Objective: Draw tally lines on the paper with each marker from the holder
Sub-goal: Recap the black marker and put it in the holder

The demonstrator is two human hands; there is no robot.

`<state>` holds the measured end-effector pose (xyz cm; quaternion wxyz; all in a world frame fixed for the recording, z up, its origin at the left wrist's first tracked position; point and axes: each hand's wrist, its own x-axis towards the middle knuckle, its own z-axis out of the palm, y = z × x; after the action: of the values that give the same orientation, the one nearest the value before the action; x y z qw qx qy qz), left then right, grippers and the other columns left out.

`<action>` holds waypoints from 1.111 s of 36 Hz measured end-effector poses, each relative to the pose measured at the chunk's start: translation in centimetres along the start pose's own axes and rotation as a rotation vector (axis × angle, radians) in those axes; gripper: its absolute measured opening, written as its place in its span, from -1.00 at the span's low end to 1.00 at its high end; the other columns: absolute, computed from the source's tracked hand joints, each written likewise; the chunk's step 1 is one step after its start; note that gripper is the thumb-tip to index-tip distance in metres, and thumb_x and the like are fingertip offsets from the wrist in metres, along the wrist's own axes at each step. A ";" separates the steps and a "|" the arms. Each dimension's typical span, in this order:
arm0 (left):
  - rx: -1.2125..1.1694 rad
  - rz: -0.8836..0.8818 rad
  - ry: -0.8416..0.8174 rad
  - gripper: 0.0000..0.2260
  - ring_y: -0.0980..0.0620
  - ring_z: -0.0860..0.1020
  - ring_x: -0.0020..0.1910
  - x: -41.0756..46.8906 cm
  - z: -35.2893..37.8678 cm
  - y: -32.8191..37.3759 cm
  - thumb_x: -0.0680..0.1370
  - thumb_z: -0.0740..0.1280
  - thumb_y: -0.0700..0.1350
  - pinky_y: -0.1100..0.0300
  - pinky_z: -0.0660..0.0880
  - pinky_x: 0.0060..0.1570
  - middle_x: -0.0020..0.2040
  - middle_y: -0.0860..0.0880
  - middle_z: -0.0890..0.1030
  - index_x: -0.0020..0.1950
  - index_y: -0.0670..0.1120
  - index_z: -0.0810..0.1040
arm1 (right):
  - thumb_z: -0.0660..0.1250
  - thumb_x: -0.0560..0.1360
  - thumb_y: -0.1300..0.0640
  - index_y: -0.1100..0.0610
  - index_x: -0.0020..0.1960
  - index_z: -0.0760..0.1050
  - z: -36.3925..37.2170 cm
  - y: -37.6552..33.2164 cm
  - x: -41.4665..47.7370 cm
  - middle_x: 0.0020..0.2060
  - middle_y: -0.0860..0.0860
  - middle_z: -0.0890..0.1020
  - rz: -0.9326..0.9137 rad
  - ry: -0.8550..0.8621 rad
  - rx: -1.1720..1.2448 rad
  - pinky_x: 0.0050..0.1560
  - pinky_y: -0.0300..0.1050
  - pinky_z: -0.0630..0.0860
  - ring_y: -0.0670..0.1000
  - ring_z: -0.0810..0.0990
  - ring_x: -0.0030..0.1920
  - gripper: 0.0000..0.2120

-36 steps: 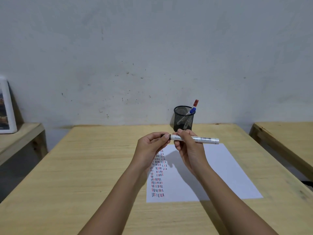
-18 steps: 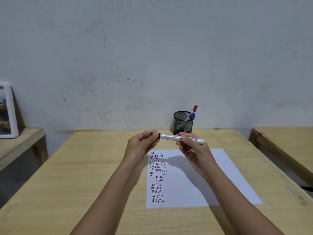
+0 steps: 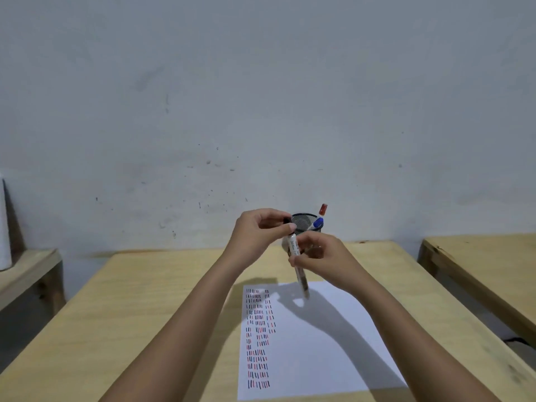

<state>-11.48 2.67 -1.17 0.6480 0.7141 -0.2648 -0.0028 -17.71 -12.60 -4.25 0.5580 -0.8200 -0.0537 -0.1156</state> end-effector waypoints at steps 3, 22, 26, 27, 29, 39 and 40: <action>0.060 0.023 -0.035 -0.82 0.05 0.65 -0.08 1.1 0.5 0.3 0.41 0.47 -0.19 0.11 0.56 0.14 -0.12 -0.07 0.69 0.00 -0.13 0.66 | 0.42 0.38 0.27 0.13 -0.08 0.55 -0.9 -0.2 0.7 -0.23 0.02 0.63 -0.008 0.003 -0.053 -0.16 -0.23 0.51 -0.05 0.59 -0.26 -0.85; 0.350 -0.206 -0.117 -0.75 0.20 0.49 -0.09 8.3 3.8 -11.3 0.40 0.48 -0.02 0.45 0.40 -0.11 -0.14 0.18 0.47 -0.13 0.09 0.40 | 0.36 0.44 0.26 0.15 0.00 0.40 -8.4 3.5 12.8 -0.16 0.03 0.56 -0.140 0.525 0.074 0.09 0.24 0.55 0.19 0.66 -0.07 -0.82; 0.235 -0.152 -0.120 -0.69 0.53 0.50 -0.16 8.4 5.2 -12.4 0.37 0.50 -0.13 0.57 0.41 -0.18 -0.08 0.24 0.56 -0.01 0.10 0.48 | 0.37 0.43 0.23 0.06 -0.09 0.45 -8.1 5.6 14.3 -0.14 0.06 0.60 -0.073 0.462 0.037 0.06 0.17 0.58 0.16 0.65 -0.03 -0.86; 0.214 -0.156 -0.101 -0.67 0.46 0.53 -0.08 8.5 5.5 -12.6 0.35 0.51 -0.11 0.51 0.44 -0.09 -0.03 0.19 0.60 0.04 0.07 0.50 | 0.38 0.42 0.23 0.07 -0.11 0.46 -8.0 6.0 14.6 -0.16 0.05 0.61 -0.054 0.438 0.005 0.03 0.08 0.60 0.12 0.65 -0.05 -0.87; 0.189 -0.165 -0.061 -0.60 0.24 0.58 0.05 8.8 5.8 -13.2 0.32 0.52 -0.08 0.25 0.52 0.07 0.06 0.09 0.63 0.12 0.01 0.52 | 0.40 0.41 0.25 0.09 -0.14 0.49 -7.8 6.6 14.9 -0.20 0.06 0.62 -0.010 0.382 -0.052 -0.10 -0.14 0.58 0.04 0.64 -0.16 -0.88; 0.171 -0.129 -0.038 -0.53 0.18 0.60 0.07 9.4 6.0 -14.2 0.29 0.52 0.02 0.17 0.55 0.13 0.13 0.03 0.62 0.15 -0.01 0.53 | 0.40 0.40 0.23 0.14 -0.15 0.61 -7.1 7.8 15.4 -0.30 0.01 0.62 0.108 0.271 -0.200 -0.27 -0.37 0.44 -0.04 0.58 -0.22 -0.95; 0.169 -0.124 -0.037 -0.54 0.18 0.60 0.07 9.4 6.1 -14.2 0.30 0.52 0.01 0.19 0.54 0.12 0.13 0.02 0.62 0.16 -0.01 0.52 | 0.39 0.40 0.24 0.16 -0.13 0.61 -7.1 7.8 15.3 -0.33 0.00 0.60 0.110 0.276 -0.203 -0.33 -0.43 0.43 -0.06 0.56 -0.26 -0.94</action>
<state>-0.21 -6.22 -12.14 0.5791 0.7811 -0.2312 -0.0339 -2.08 -22.68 -5.03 0.4801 -0.8500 0.0804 -0.2013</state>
